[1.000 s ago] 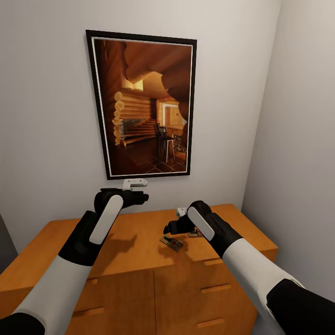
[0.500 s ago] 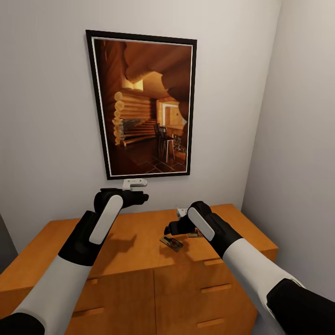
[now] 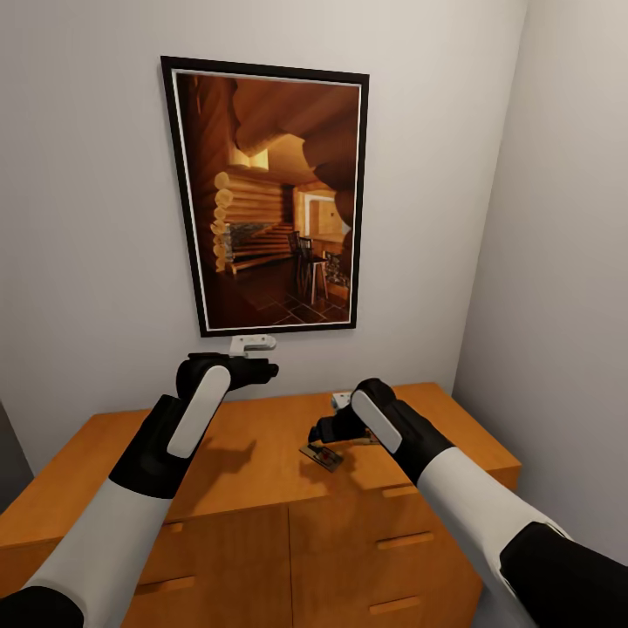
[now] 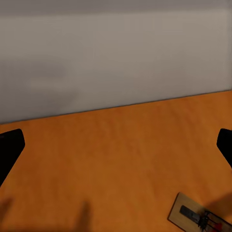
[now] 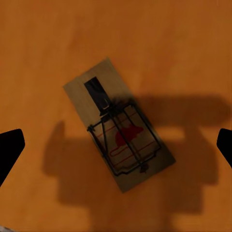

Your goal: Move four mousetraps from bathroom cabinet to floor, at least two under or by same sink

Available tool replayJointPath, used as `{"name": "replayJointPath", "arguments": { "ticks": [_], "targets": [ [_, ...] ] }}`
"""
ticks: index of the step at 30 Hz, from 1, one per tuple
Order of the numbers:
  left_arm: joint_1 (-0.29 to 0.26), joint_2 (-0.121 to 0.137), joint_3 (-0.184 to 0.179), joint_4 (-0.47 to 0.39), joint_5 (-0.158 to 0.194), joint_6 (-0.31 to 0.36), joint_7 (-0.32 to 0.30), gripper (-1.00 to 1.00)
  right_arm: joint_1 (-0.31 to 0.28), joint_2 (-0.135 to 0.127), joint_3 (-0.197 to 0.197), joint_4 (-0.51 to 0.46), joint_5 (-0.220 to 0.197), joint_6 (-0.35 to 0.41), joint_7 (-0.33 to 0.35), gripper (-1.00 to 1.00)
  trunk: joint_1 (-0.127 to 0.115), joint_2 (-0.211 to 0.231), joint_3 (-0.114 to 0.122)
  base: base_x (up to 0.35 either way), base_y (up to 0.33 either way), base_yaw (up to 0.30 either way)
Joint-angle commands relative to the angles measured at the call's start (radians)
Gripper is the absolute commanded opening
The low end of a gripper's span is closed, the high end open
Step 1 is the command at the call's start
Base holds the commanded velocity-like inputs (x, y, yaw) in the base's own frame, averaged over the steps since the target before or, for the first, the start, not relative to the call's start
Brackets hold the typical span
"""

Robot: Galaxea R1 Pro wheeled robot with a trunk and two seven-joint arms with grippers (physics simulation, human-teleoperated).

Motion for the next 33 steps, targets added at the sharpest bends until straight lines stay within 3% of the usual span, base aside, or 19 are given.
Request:
{"name": "replayJointPath", "arguments": {
  "ticks": [1,11,21,33],
  "targets": [
    [-0.001,0.000,0.000,0.000,0.010,0.002,0.010,1.00,-0.001,0.000,0.009,0.001,-0.010,0.002,-0.011,1.00,0.000,-0.001,-0.001,0.000,0.000,0.000],
    [-0.001,-0.001,-0.001,0.004,0.010,0.001,0.010,1.00,-0.001,0.001,0.047,0.012,-0.009,0.002,-0.011,1.00,0.000,-0.001,-0.001,0.000,0.000,0.000],
    [-0.001,-0.001,-0.001,0.004,0.008,0.002,0.010,1.00,-0.001,0.001,0.053,0.013,-0.009,0.002,-0.012,1.00,0.000,-0.001,-0.001,0.005,0.000,0.000],
    [-0.001,-0.001,0.000,0.003,0.005,0.001,0.010,1.00,-0.001,0.003,0.054,0.013,-0.009,0.002,-0.012,1.00,0.000,-0.001,-0.001,0.148,0.000,0.000]
  ]
}}
